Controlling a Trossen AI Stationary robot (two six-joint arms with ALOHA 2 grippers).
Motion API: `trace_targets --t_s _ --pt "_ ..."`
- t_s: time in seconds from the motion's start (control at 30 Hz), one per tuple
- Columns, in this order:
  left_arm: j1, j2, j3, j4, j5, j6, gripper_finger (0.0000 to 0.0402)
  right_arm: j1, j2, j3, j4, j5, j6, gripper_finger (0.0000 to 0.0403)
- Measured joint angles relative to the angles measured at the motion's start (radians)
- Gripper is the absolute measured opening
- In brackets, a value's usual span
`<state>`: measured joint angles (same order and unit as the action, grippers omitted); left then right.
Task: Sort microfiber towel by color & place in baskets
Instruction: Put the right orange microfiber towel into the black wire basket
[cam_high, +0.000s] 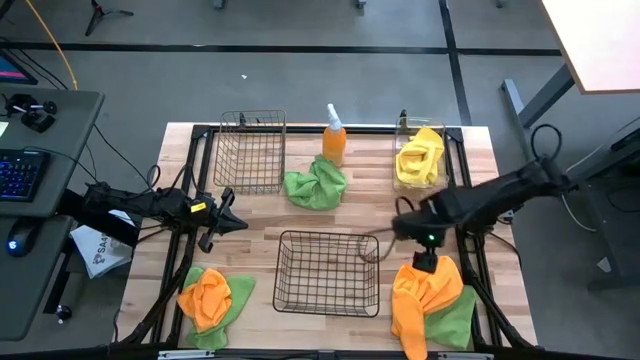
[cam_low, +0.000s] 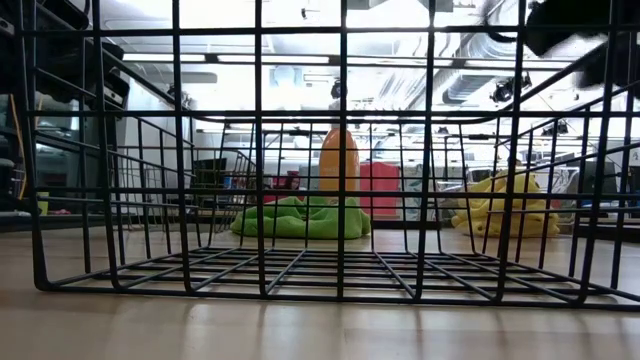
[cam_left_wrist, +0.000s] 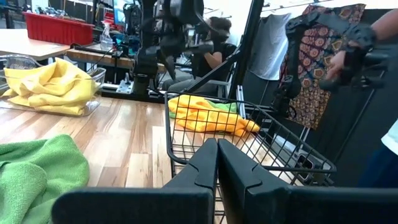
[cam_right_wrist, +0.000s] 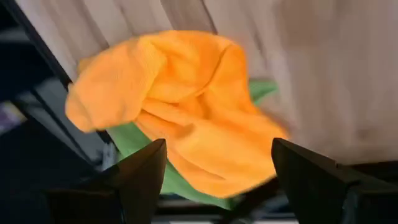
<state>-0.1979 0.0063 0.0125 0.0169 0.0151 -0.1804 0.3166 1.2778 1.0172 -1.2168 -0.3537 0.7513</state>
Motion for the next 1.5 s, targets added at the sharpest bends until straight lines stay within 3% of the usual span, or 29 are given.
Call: trace_targets --t_s 0.13,0.3,0.43,0.63,0.73,0.87,0.93,1.13,1.3,1.5 --pt "0.0 0.0 0.0 0.0 0.0 0.0 0.0 0.082 -0.093 -0.198 0.274 -0.094 0.248 0.0288" --pt "0.0 0.0 0.0 -0.001 0.0 0.0 0.0 0.189 -0.059 -0.311 0.486 -0.14 0.401 0.0288" --pt "0.0 0.0 0.0 -0.001 0.0 0.0 0.0 0.246 0.022 -0.312 0.535 -0.114 0.438 0.0288" --pt "0.0 0.0 0.0 -0.001 0.0 0.0 0.0 0.285 0.153 -0.267 0.449 -0.002 0.441 0.0275" --pt "0.0 0.0 0.0 -0.001 0.0 0.0 0.0 0.294 0.204 -0.24 0.406 0.025 0.434 0.0221" --pt "0.0 0.0 0.0 -0.001 0.0 0.0 0.0 0.305 0.246 -0.192 0.329 0.029 0.364 0.0062" --pt "0.0 0.0 0.0 -0.001 0.0 0.0 0.0 0.306 0.248 -0.159 0.29 0.029 0.309 0.002" --pt "0.0 0.0 0.0 -0.001 0.0 0.0 0.0 0.273 0.189 0.079 -0.007 0.076 0.117 0.0005" --pt "0.0 0.0 0.0 -0.001 0.0 0.0 0.0 0.187 0.099 0.367 -0.196 0.272 -0.033 0.0003" --pt "0.0 0.0 0.0 -0.001 0.0 0.0 0.0 0.024 0.044 0.668 -0.138 0.592 -0.188 0.0002"
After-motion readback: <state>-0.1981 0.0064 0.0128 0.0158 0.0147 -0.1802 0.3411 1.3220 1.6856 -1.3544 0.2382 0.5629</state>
